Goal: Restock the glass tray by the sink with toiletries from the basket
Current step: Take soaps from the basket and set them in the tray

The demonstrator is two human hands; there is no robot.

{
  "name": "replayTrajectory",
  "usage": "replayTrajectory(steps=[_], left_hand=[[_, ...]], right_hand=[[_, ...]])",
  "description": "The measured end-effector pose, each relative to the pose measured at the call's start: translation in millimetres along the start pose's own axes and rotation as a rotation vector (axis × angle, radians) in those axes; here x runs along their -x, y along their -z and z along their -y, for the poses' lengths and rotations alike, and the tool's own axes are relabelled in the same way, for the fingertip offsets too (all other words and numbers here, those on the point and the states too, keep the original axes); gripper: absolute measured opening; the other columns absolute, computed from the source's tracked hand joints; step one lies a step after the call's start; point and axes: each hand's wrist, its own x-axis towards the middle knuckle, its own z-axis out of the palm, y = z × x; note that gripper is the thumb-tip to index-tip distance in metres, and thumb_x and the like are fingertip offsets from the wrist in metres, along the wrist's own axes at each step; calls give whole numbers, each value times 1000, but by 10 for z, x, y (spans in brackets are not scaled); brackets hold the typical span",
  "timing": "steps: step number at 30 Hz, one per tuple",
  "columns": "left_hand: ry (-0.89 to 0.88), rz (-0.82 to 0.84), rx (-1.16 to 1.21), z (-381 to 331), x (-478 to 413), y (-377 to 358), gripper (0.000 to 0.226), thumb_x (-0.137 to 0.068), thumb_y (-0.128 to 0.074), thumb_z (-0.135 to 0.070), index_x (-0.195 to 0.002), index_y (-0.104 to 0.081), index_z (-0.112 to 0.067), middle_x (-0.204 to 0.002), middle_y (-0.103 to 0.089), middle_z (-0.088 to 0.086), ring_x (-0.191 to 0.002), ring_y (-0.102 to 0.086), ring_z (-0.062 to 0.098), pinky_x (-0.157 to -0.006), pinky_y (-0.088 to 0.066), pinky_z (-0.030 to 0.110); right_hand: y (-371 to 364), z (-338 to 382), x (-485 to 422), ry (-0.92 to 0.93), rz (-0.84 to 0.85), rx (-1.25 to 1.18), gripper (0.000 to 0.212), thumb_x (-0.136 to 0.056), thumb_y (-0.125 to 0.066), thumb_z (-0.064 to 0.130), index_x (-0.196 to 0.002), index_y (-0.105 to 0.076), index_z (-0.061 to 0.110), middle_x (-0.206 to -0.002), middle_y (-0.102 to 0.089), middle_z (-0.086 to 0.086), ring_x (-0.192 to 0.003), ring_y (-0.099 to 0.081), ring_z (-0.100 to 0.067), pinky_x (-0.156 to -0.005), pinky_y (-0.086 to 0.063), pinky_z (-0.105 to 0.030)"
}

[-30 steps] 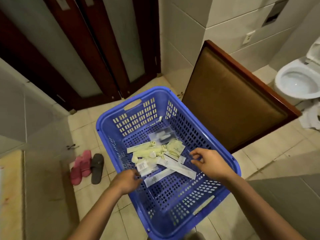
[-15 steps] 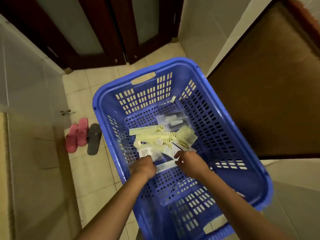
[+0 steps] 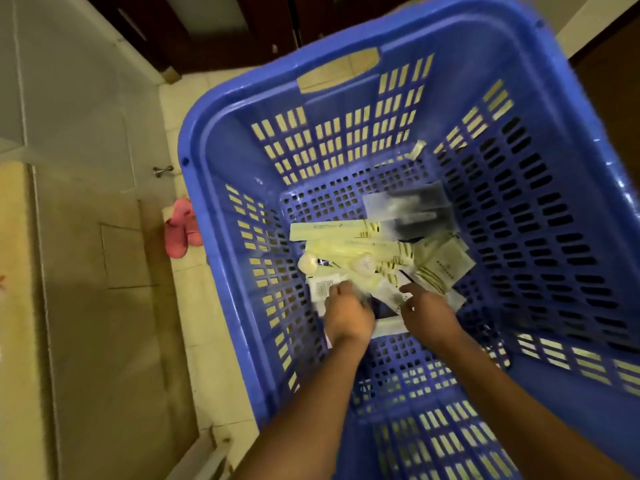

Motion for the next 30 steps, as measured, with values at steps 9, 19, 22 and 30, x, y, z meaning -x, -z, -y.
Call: replayTrajectory(steps=[9,19,22,30], left_hand=[[264,-270,611,-170,-432,-273,24,-96,-44,-15,-111,-61,-8,-111,-65,13,-98,-59,31,-72,-40,27],[179,-206,624,-254,-463,-269,25,-94,-54,-26,-111,-59,-8,-110,-65,9,-102,-60,26,-80,-43,27],[126,-181,601,-329,-436,-244,16,-92,-56,-22,-105,-56,-11,-108,-65,6,-101,-60,24,-80,-43,26],[-53,-33,538,-429,-369,-185,8,-90,-59,-22,-92,-52,-18,-95,-62,-1,-90,-60,19,-81,-44,28]], right_hand=[[-38,150,-576,212,-232,-61,31,-92,-50,9,-122,-56,7,-116,-64,-14,-94,-63,-33,-72,-49,-35],[-81,121,-759,262,-93,-49,37,-87,-58,12,-124,-53,14,-114,-61,-10,-100,-59,-27,-78,-44,-28],[-77,65,-693,266,-86,-56,36,-86,-58,13,-122,-50,12,-113,-61,-12,-98,-60,-30,-74,-46,-33],[-23,-155,-504,241,-138,-266,38,-83,-62,9,-119,-52,12,-106,-62,-7,-91,-59,-24,-68,-43,-29]])
